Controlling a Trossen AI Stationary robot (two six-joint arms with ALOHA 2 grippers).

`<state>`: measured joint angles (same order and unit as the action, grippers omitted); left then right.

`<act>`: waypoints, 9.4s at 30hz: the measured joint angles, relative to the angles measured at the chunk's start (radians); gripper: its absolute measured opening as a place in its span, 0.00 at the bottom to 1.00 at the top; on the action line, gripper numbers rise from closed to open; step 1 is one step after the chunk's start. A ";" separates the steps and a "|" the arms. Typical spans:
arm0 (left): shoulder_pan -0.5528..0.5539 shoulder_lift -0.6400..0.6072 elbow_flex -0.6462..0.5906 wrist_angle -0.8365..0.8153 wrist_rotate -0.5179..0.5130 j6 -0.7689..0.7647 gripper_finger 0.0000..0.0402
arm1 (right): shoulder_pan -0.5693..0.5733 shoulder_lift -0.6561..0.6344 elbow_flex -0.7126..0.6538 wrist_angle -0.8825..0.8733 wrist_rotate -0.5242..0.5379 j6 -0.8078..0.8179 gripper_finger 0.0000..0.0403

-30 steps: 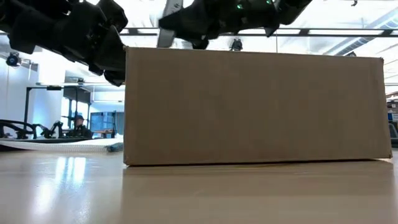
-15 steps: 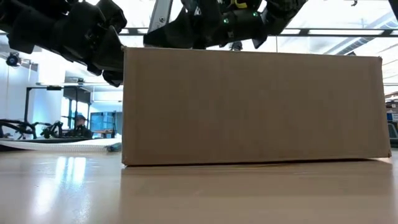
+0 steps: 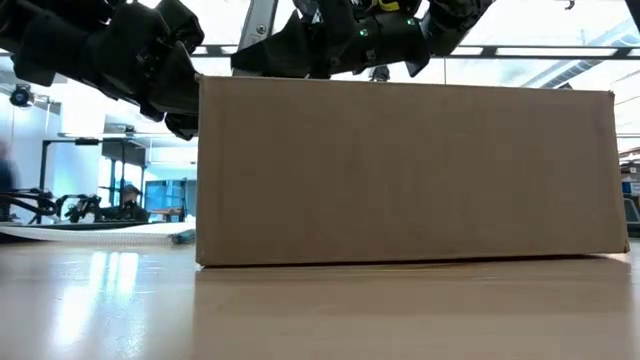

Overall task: Unpack boxes
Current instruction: Open the cardboard box using the gray cutter

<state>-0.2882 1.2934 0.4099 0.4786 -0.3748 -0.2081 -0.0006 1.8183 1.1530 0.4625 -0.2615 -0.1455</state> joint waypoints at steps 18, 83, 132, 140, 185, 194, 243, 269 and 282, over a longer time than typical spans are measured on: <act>0.000 0.001 -0.001 -0.007 -0.002 -0.010 0.47 | 0.008 0.017 -0.001 -0.005 0.039 0.034 0.14; 0.239 -0.092 0.183 -0.322 0.367 0.249 0.49 | 0.038 -0.076 -0.122 0.041 0.213 0.234 0.14; 0.244 0.027 0.142 -0.269 0.384 0.207 0.47 | 0.128 -0.197 -0.211 -0.114 0.405 0.264 0.14; 0.244 0.028 0.142 -0.269 0.383 0.199 0.46 | 0.143 -0.257 -0.303 -0.112 0.408 0.311 0.14; 0.237 0.028 0.141 -0.279 0.362 0.121 0.43 | 0.206 -0.765 -0.563 -0.476 0.413 0.238 0.14; 0.238 0.028 0.142 -0.280 0.354 0.105 0.40 | 0.224 -0.887 -0.625 -0.473 0.416 0.293 0.14; 0.238 0.010 0.142 -0.333 0.320 0.015 0.39 | 0.550 -1.179 -0.674 -0.776 0.781 0.571 0.14; 0.238 0.010 0.142 -0.336 0.322 0.011 0.38 | 0.583 -1.345 -0.674 -0.783 0.789 0.470 0.14; 0.238 0.010 0.142 -0.355 0.320 0.008 0.35 | 0.584 -1.367 -0.674 -0.634 0.868 0.249 0.14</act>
<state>-0.0505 1.3037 0.5514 0.1236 -0.0544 -0.2001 0.5838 0.4511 0.4789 -0.1711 0.6065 0.1031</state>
